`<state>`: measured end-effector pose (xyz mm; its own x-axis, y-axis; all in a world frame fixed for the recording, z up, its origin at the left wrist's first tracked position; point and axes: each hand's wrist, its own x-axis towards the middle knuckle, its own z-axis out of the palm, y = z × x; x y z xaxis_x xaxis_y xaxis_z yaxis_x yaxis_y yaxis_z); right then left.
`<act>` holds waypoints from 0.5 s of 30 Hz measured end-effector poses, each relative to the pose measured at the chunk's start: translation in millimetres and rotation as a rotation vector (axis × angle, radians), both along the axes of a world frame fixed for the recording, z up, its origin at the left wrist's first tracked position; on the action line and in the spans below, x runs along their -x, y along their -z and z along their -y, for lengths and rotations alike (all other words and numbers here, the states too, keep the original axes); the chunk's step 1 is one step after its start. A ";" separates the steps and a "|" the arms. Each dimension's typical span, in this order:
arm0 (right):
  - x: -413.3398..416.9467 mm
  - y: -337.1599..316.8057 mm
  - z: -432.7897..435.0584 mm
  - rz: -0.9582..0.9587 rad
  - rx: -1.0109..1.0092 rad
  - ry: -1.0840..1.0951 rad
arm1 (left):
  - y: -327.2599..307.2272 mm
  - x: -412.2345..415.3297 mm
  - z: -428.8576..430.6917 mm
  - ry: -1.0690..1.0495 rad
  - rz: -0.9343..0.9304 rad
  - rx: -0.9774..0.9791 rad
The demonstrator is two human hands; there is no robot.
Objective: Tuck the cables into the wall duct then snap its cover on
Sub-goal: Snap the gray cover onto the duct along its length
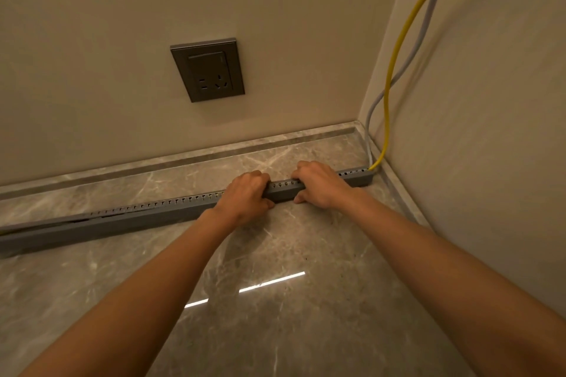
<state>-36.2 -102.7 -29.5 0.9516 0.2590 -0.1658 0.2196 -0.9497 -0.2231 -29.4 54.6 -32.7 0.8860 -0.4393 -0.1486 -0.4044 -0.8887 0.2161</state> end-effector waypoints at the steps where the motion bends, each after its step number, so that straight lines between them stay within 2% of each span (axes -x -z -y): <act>1: -0.2 -0.5 0.0 -0.017 -0.008 0.004 | -1.5 -1.6 -3.3 -0.003 -0.030 0.017; 6: -5.0 -4.6 -6.8 -0.101 -0.075 0.023 | -7.9 -9.1 -24.9 -0.049 -0.102 0.024; 15: -6.6 4.0 -15.4 -0.070 -0.124 0.038 | -7.5 -5.7 -22.3 -0.055 -0.021 -0.013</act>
<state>-29.6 -87.3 -33.5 0.9485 0.2453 -0.2006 0.1637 -0.9214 -0.3525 -23.8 76.9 -25.2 0.9053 -0.3879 -0.1728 -0.3503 -0.9122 0.2125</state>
